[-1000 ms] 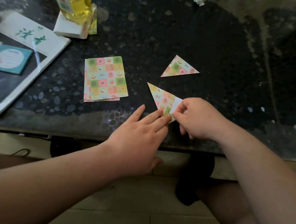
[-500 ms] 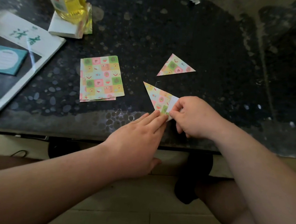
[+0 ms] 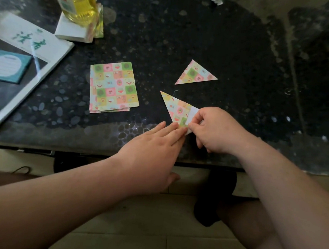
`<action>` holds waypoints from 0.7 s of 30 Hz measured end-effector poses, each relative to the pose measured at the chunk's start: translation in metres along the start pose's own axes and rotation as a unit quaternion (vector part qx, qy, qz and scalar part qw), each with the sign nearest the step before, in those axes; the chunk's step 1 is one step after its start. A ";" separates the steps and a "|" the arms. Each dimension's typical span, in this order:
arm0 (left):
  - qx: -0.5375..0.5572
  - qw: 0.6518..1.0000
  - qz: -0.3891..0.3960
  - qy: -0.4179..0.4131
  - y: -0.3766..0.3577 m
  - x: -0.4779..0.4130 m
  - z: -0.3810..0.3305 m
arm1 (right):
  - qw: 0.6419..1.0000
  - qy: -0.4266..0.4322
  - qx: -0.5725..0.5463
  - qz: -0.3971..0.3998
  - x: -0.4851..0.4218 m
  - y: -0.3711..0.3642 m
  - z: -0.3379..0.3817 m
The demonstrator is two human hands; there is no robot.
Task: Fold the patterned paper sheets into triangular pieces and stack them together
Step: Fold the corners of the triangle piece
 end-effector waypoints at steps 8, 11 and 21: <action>-0.013 1.000 0.004 0.009 0.000 0.000 0.001 | 0.998 -0.002 -0.056 0.033 -0.002 0.008 -0.012; -0.017 1.000 -0.003 0.012 0.000 -0.001 0.000 | 0.996 -0.011 -0.065 0.061 -0.001 0.009 -0.016; -0.017 1.000 0.001 0.019 0.004 -0.003 0.000 | 0.992 -0.060 -0.090 0.063 0.000 0.006 -0.012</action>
Point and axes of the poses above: each hand's wrist, its own x-axis away from the middle knuckle, its own y-axis out of the back of the hand, z = x × y, the point moved 2 cm from there along -x, towards the middle knuckle, and after that the axes turned 12 degrees about x, right-handed, at the moved point
